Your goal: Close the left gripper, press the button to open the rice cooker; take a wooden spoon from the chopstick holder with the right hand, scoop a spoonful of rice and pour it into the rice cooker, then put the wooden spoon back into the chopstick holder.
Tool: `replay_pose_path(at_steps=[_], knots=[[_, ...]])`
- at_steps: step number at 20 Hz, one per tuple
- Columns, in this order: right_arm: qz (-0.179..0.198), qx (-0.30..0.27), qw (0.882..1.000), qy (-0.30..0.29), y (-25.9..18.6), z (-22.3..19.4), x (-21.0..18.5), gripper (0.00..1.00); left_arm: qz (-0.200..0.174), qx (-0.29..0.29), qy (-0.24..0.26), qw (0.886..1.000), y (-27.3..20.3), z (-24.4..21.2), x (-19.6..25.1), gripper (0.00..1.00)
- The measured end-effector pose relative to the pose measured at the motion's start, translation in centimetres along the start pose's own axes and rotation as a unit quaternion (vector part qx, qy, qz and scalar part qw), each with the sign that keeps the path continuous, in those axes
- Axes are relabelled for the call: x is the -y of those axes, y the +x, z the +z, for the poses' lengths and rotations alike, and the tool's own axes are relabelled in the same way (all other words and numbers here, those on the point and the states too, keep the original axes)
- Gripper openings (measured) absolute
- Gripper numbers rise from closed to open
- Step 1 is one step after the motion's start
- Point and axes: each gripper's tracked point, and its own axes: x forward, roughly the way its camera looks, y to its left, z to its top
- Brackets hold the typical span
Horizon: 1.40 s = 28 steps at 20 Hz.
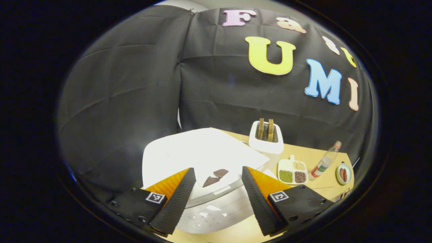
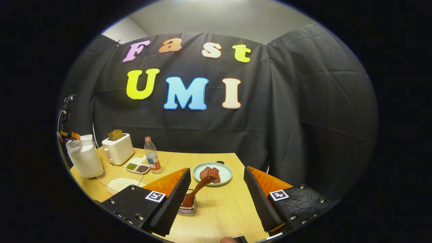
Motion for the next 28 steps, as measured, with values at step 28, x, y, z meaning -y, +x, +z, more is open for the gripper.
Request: replay_pose_path(at_steps=[28], knots=[[0.067,0.100,0.993,0.017,-1.5,10.0,-7.9,0.96,-0.056,0.184,0.070,0.979,-11.8,6.9,4.1,0.98]])
